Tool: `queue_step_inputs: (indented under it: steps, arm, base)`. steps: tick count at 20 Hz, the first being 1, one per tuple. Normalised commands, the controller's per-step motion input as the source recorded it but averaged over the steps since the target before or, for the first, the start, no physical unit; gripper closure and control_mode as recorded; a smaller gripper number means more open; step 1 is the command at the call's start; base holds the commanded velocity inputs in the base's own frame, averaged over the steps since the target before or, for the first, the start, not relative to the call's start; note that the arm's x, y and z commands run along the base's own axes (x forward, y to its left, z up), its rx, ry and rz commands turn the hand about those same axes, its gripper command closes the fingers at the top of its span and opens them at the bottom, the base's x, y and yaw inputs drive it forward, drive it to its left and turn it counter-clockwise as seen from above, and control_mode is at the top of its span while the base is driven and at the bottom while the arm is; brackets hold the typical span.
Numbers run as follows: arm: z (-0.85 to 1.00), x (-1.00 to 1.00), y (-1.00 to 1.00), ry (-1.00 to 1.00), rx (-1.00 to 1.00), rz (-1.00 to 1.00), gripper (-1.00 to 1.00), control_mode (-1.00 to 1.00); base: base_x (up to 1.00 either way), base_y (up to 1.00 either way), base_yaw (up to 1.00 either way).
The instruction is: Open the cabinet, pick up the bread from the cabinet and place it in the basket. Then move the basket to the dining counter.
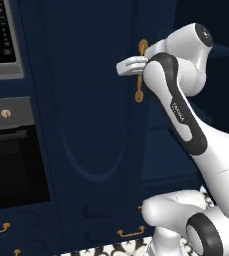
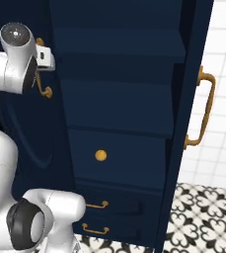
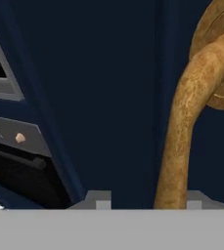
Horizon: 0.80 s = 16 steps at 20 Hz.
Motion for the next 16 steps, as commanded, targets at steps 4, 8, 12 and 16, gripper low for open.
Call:
queue_step_inputs:
  steps: [4,8,12,16]
  arm:
    - [0.00,-1.00,1.00,0.00,0.00,0.00,1.00,-1.00]
    - [-0.03,-1.00,1.00,0.00,0.00,0.00,1.00,-1.00]
    - [-0.05,-1.00,1.00,0.01,0.00,0.00,1.00,-1.00]
    - [0.00,-1.00,1.00,0.03,0.03,0.00,1.00,-1.00]
  base:
    - [0.00,0.00,0.00]
    - [0.00,0.00,0.00]
    - [0.00,0.00,0.00]
    - [0.00,0.00,0.00]
